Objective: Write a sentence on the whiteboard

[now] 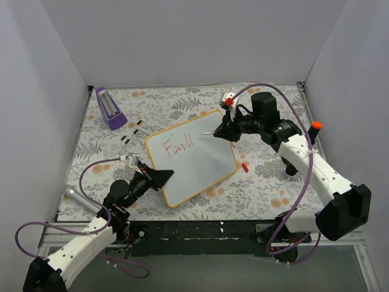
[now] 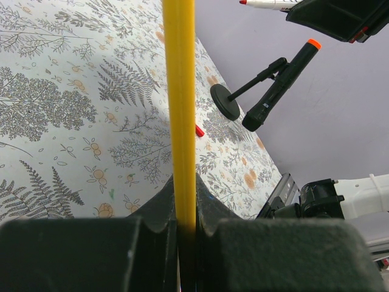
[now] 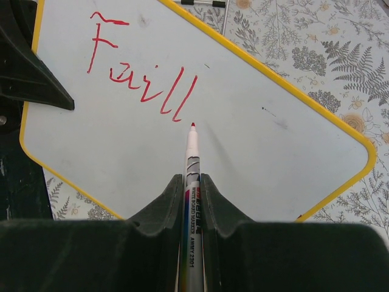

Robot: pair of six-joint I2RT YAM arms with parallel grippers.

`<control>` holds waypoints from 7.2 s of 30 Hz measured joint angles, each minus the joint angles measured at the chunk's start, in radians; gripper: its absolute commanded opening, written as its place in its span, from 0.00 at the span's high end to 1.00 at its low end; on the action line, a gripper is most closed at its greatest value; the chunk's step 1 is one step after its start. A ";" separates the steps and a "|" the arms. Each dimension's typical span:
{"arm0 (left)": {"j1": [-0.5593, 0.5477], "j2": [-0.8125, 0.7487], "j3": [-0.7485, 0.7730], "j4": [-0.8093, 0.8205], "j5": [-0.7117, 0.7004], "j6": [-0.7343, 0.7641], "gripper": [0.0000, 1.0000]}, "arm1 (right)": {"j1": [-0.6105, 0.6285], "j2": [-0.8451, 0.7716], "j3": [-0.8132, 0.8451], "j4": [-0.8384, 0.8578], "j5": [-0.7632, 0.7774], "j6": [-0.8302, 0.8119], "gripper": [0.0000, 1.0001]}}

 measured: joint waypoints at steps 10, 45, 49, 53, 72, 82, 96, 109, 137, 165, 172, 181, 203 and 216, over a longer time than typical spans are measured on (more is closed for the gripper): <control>0.000 -0.004 0.000 -0.004 0.000 0.000 1.00 | -0.001 -0.001 0.000 0.001 -0.001 0.000 0.99; 0.000 -0.015 0.000 -0.016 0.001 -0.001 1.00 | -0.002 -0.002 -0.001 0.002 -0.007 0.000 0.99; 0.000 -0.016 0.000 -0.018 0.000 -0.001 1.00 | -0.008 -0.001 -0.001 0.002 -0.001 0.000 0.99; 0.000 -0.017 0.000 -0.018 0.001 -0.001 1.00 | -0.035 0.004 -0.001 0.022 0.000 0.008 0.99; 0.000 0.006 0.000 -0.003 0.000 -0.007 1.00 | -0.043 0.106 -0.001 0.093 0.035 0.051 0.99; 0.000 0.010 0.000 0.002 0.000 -0.008 1.00 | -0.034 0.126 0.003 0.130 0.103 0.079 0.99; 0.000 0.010 0.000 -0.001 -0.004 -0.019 1.00 | -0.027 0.167 0.026 0.133 0.126 0.112 0.99; 0.000 0.009 0.000 -0.003 -0.006 -0.019 1.00 | 0.002 0.169 0.029 0.135 0.096 0.102 0.99; 0.000 -0.006 0.000 -0.014 -0.003 -0.011 1.00 | 0.074 0.070 -0.098 0.007 0.075 0.000 0.99; 0.000 -0.005 0.000 -0.014 -0.002 -0.008 1.00 | 0.009 0.118 0.006 0.032 0.110 0.031 0.99; 0.000 -0.005 0.000 -0.014 -0.002 -0.008 1.00 | 0.009 0.132 0.011 0.033 0.109 0.038 0.99; 0.000 -0.006 0.000 -0.014 -0.002 -0.010 1.00 | 0.009 0.138 0.011 0.033 0.109 0.041 0.99; 0.000 -0.013 0.000 -0.021 -0.005 -0.013 1.00 | 0.015 0.089 -0.083 0.005 0.097 0.018 0.99; 0.000 -0.013 0.000 -0.021 -0.004 -0.011 1.00 | 0.069 0.087 -0.047 -0.015 0.078 0.023 0.99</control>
